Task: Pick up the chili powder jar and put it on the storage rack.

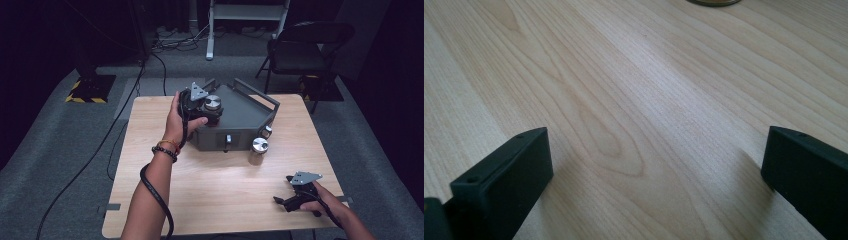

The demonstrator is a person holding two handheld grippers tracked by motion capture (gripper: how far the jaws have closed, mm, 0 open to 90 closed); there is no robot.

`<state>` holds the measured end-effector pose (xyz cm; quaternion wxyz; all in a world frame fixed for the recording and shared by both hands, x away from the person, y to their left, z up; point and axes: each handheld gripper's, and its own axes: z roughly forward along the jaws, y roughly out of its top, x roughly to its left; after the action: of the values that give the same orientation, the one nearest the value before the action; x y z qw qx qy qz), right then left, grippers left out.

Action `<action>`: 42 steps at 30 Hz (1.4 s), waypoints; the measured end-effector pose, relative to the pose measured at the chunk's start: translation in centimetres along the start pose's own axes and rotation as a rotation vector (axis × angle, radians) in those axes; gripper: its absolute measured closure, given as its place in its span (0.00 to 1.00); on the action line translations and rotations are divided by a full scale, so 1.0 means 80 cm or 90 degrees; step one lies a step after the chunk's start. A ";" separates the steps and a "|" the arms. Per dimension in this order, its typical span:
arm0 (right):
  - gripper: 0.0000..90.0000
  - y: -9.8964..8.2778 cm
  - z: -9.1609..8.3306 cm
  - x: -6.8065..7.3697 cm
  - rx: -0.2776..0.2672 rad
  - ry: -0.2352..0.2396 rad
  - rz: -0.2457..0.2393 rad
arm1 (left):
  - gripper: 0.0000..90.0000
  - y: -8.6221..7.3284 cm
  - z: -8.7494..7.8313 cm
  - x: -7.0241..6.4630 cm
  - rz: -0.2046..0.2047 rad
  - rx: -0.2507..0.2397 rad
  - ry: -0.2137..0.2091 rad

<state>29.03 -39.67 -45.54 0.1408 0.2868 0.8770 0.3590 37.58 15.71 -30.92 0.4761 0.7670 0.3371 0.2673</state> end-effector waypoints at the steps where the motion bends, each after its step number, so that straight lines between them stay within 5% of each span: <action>1: 0.00 0.000 0.000 0.000 0.000 0.000 0.000 | 0.03 -0.002 -0.002 -0.001 0.002 -0.001 -0.002; 22: 0.00 0.000 0.000 0.000 0.000 0.000 0.001 | 0.02 -0.038 -0.030 -0.021 0.037 -0.030 -0.041; 42: 0.00 0.000 0.000 0.001 0.000 -0.001 0.001 | 0.02 -0.085 -0.028 -0.041 0.048 -0.012 -0.068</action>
<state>29.01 -39.62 -45.54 0.1410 0.2880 0.8766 0.3589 32.11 16.57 -36.55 0.4898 0.7879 0.2797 0.2471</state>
